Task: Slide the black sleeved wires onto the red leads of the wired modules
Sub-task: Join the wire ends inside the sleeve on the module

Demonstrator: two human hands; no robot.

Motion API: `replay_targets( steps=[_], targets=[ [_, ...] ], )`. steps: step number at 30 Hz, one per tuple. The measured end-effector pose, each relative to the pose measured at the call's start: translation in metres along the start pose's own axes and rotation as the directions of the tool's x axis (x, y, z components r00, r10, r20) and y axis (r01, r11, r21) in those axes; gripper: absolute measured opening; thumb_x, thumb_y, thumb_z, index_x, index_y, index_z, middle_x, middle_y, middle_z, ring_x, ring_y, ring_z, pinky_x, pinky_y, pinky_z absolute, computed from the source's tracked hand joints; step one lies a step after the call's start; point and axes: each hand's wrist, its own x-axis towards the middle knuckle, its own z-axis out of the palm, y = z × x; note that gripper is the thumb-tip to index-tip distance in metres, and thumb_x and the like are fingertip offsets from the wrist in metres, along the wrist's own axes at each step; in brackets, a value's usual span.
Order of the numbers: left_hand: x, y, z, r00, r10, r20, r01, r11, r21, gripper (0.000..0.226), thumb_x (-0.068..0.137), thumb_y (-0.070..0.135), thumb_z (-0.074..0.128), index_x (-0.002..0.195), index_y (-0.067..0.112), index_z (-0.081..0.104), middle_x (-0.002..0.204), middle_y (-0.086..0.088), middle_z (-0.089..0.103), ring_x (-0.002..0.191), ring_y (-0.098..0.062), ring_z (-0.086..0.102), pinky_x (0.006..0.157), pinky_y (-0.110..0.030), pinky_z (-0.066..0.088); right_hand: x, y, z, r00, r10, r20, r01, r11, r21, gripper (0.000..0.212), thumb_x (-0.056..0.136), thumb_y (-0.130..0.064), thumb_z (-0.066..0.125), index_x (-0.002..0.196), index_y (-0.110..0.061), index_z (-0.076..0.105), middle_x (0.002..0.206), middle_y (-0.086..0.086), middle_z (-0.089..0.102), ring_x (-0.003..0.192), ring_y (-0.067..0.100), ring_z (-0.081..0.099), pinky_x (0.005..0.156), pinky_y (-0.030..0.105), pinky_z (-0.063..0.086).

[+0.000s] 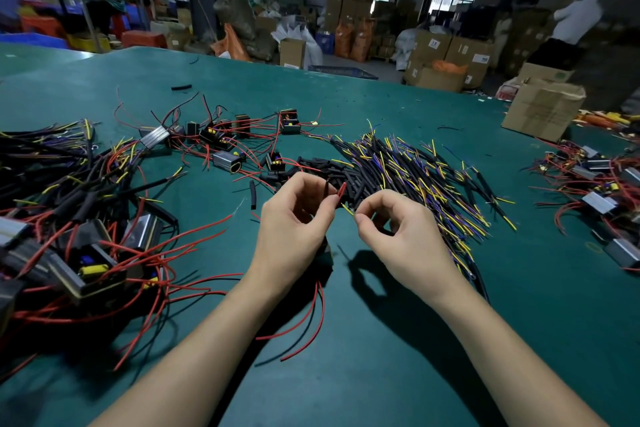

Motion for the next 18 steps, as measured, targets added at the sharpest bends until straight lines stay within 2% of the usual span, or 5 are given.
replay_targets(
  steps=[4,6,12,15,18],
  targets=[
    [0.0009,-0.0014,-0.0032,0.982,0.178,0.070,-0.188,0.961,0.204,0.013,0.081,-0.001,0.069,0.086,0.010,0.073,0.076,-0.002,0.060,0.064,-0.006,0.051,0.063,-0.013,0.039,0.0008,-0.0038,-0.0030,0.998,-0.061,-0.003,0.061,0.998,-0.003,0.012,0.083,-0.003,0.066,0.076,-0.013,0.063,0.073,-0.012,0.059,0.066,0.006,0.051,0.064,0.014,0.037],
    [0.0016,-0.0021,-0.0039,0.972,0.212,0.100,-0.232,0.934,0.270,0.016,0.080,0.000,0.071,0.090,0.012,0.076,0.077,-0.004,0.059,0.063,-0.006,0.051,0.063,-0.013,0.039,0.0018,-0.0042,-0.0040,0.996,-0.083,-0.012,0.083,0.996,-0.025,0.010,0.083,-0.004,0.067,0.077,-0.012,0.065,0.075,-0.009,0.062,0.069,0.008,0.054,0.066,0.016,0.040],
    [0.0026,-0.0008,-0.0053,0.973,0.193,0.124,-0.226,0.902,0.369,0.021,0.082,0.011,0.070,0.098,0.022,0.076,0.074,0.001,0.054,0.067,-0.014,0.053,0.061,-0.039,0.049,0.0029,-0.0005,-0.0054,0.998,-0.044,-0.049,0.043,0.999,-0.021,0.009,0.083,-0.010,0.070,0.077,-0.017,0.070,0.074,-0.012,0.065,0.068,0.003,0.056,0.065,0.013,0.038],
    [0.0031,0.0009,-0.0072,0.970,0.199,0.137,-0.237,0.890,0.389,0.021,0.081,0.012,0.070,0.098,0.023,0.076,0.073,0.002,0.051,0.068,-0.016,0.053,0.061,-0.042,0.049,0.0039,0.0009,-0.0043,0.997,0.004,-0.073,-0.004,1.000,-0.003,0.011,0.083,-0.013,0.070,0.076,-0.020,0.070,0.068,-0.016,0.064,0.064,0.001,0.054,0.062,0.015,0.038],
    [0.0027,0.0022,-0.0082,0.972,0.193,0.133,-0.231,0.886,0.403,0.020,0.081,0.014,0.068,0.096,0.024,0.077,0.072,0.004,0.050,0.068,-0.016,0.053,0.061,-0.041,0.049,0.0036,-0.0005,-0.0053,0.998,0.008,-0.061,-0.006,1.000,0.027,0.010,0.084,-0.012,0.069,0.078,-0.020,0.070,0.071,-0.014,0.066,0.066,0.003,0.056,0.065,0.018,0.043]
  ],
)
